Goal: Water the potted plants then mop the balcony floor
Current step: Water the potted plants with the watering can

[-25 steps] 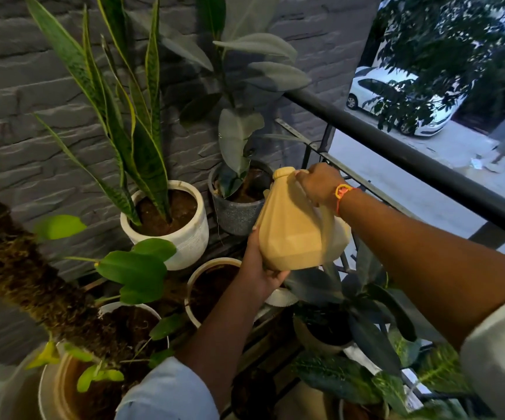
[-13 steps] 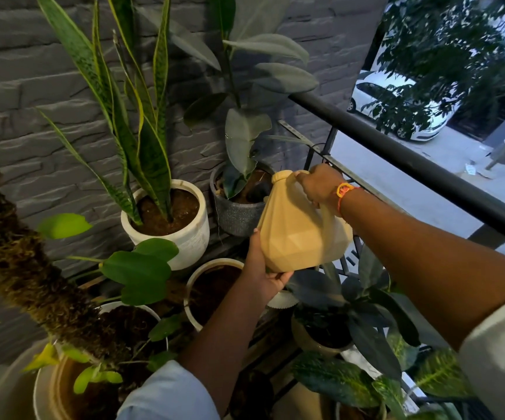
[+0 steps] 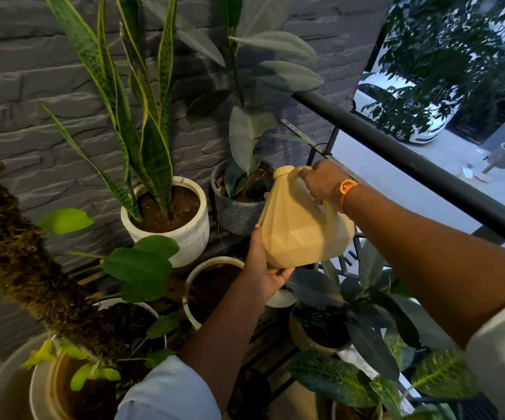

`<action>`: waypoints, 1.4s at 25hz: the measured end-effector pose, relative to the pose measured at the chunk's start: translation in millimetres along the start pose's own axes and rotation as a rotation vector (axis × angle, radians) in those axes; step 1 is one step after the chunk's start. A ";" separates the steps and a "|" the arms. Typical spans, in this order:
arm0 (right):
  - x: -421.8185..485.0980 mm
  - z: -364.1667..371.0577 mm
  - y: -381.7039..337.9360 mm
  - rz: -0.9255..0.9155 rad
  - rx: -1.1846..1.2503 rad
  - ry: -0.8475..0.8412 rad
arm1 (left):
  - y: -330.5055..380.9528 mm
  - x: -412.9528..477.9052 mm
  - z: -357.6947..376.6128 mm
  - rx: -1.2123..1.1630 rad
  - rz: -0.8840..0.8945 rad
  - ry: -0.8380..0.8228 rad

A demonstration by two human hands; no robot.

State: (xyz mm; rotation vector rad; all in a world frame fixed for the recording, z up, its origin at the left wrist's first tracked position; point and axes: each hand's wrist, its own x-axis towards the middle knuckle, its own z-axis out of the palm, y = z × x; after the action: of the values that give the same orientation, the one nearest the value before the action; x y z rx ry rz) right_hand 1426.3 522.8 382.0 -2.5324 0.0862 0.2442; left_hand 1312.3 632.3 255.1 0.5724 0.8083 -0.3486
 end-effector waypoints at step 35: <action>-2.6 -13.0 -7.2 -0.151 -0.118 0.028 | -6.6 18.4 6.5 -0.160 0.024 -0.101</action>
State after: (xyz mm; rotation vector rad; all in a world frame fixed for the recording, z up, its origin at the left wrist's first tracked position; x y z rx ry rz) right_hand 1426.6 521.4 397.0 -2.6440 -0.1114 0.1576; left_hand 1324.7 621.8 242.4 0.4117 0.7244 -0.2860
